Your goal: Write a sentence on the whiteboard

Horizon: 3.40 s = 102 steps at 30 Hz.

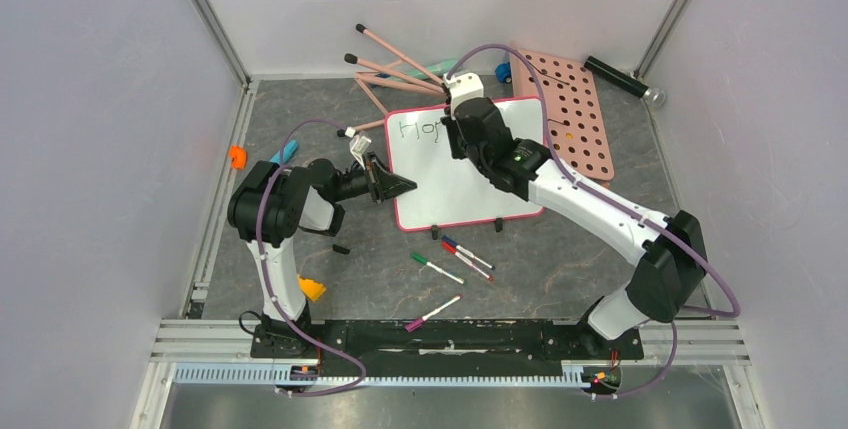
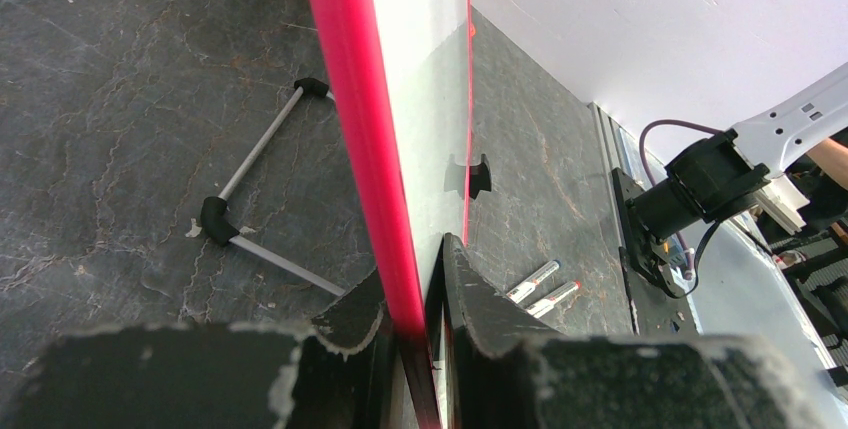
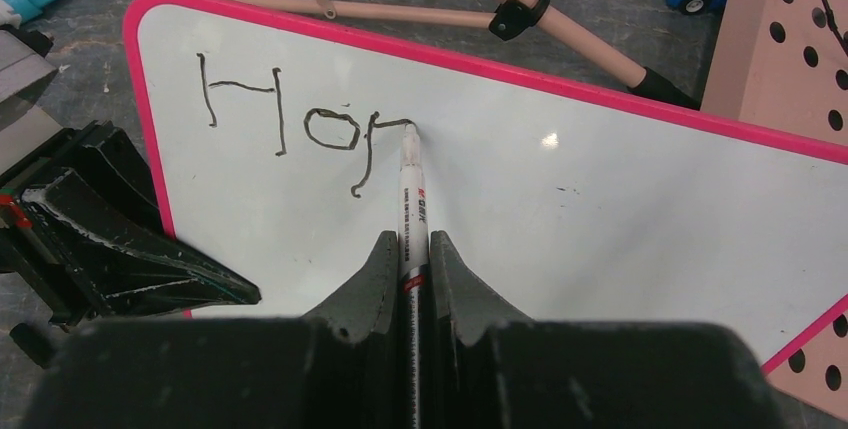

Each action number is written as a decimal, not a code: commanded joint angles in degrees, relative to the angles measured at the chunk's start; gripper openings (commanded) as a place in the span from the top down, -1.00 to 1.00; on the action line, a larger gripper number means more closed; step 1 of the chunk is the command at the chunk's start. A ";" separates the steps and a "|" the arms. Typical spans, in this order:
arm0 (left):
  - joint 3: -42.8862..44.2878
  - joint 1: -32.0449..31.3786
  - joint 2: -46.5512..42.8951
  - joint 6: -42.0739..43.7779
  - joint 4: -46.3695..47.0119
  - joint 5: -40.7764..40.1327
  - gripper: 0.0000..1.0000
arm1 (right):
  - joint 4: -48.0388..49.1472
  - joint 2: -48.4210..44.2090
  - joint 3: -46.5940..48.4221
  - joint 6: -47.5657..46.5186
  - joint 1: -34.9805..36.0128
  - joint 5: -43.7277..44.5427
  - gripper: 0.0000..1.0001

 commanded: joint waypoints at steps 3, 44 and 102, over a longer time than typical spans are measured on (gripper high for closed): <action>0.78 -0.60 -0.51 6.21 3.43 0.58 0.93 | 0.01 -2.62 -2.19 0.42 -0.64 -0.76 1.00; 0.88 -0.60 -0.42 6.00 3.43 0.58 0.93 | 0.74 -6.38 -3.14 -0.53 -1.68 -1.12 1.00; 0.97 -0.60 -0.37 6.07 3.43 0.90 0.94 | -0.99 -1.89 -1.54 -0.69 -4.24 -0.28 1.00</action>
